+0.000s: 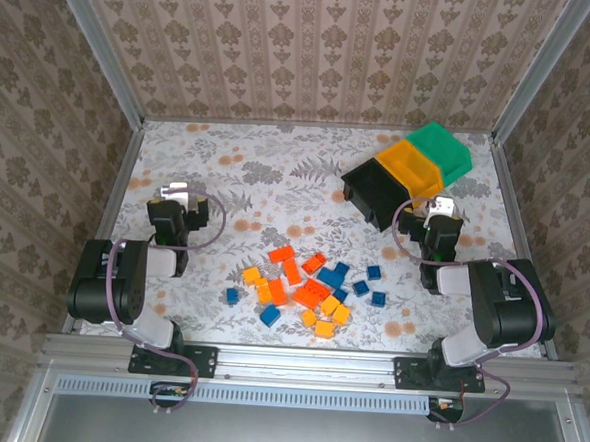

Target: Sort the legos into containers by color

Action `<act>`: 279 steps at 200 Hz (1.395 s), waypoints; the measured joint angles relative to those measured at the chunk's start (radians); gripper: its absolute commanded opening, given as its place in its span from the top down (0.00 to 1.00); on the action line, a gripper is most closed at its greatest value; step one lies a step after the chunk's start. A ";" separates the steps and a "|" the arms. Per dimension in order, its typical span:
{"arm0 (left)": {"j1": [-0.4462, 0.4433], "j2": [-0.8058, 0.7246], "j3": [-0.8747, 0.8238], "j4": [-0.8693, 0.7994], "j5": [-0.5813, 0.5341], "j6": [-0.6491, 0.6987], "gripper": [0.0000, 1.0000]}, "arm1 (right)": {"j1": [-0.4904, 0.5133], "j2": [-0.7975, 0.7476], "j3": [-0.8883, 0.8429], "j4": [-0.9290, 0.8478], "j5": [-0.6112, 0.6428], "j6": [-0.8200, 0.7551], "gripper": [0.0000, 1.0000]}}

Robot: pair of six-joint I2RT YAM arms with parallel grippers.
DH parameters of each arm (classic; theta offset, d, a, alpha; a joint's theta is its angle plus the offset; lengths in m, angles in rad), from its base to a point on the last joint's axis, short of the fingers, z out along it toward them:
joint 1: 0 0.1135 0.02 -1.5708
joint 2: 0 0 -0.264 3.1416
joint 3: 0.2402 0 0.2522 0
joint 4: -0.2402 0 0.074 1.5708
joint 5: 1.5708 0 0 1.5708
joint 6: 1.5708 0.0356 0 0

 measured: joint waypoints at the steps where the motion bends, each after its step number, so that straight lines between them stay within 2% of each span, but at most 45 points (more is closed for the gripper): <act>1: 0.000 0.000 0.000 0.000 0.000 0.000 0.00 | 0.000 0.000 0.000 0.000 0.000 0.000 0.00; 57: -0.015 -0.013 0.002 -0.024 -0.029 0.001 0.00 | 0.011 -0.009 0.000 -0.001 0.016 -0.001 0.00; 89: -0.085 -0.155 0.053 -0.194 -0.125 0.009 0.00 | 0.051 -0.016 -0.017 0.045 0.046 -0.024 0.00; 111: -0.096 -0.273 0.093 -0.233 -0.157 -0.005 0.00 | 0.055 -0.018 -0.025 0.048 0.048 -0.030 0.00; 129: -0.096 -0.339 0.127 -0.288 -0.180 -0.060 0.00 | 0.040 -0.043 0.011 -0.055 0.045 -0.030 0.00; 148: -0.096 -0.368 0.182 -0.374 -0.178 -0.113 0.00 | 0.032 -0.144 0.090 -0.215 0.055 -0.014 0.00; 169: -0.094 -0.370 0.227 -0.428 -0.171 -0.185 0.00 | 0.032 -0.240 0.161 -0.256 0.084 0.025 0.00; 184: -0.076 -0.370 0.249 -0.477 -0.170 -0.275 0.00 | 0.031 -0.236 0.244 -0.317 0.138 0.089 0.00; 200: -0.015 -0.372 0.254 -0.500 -0.094 -0.369 0.00 | 0.018 -0.184 0.390 -0.511 0.185 0.251 0.00; 203: 0.000 -0.373 0.253 -0.500 -0.072 -0.386 0.00 | 0.012 -0.173 0.422 -0.555 0.188 0.279 0.04; 224: 0.078 -0.384 0.230 -0.474 0.026 -0.510 0.00 | -0.023 -0.083 0.579 -0.717 0.151 0.386 0.07; 256: 0.121 -0.391 0.233 -0.550 0.135 -0.698 0.00 | -0.031 0.009 0.650 -0.852 0.025 0.398 0.07; 279: 0.152 -0.361 0.262 -0.580 0.225 -0.774 0.00 | -0.024 0.151 0.807 -0.974 -0.073 0.361 0.07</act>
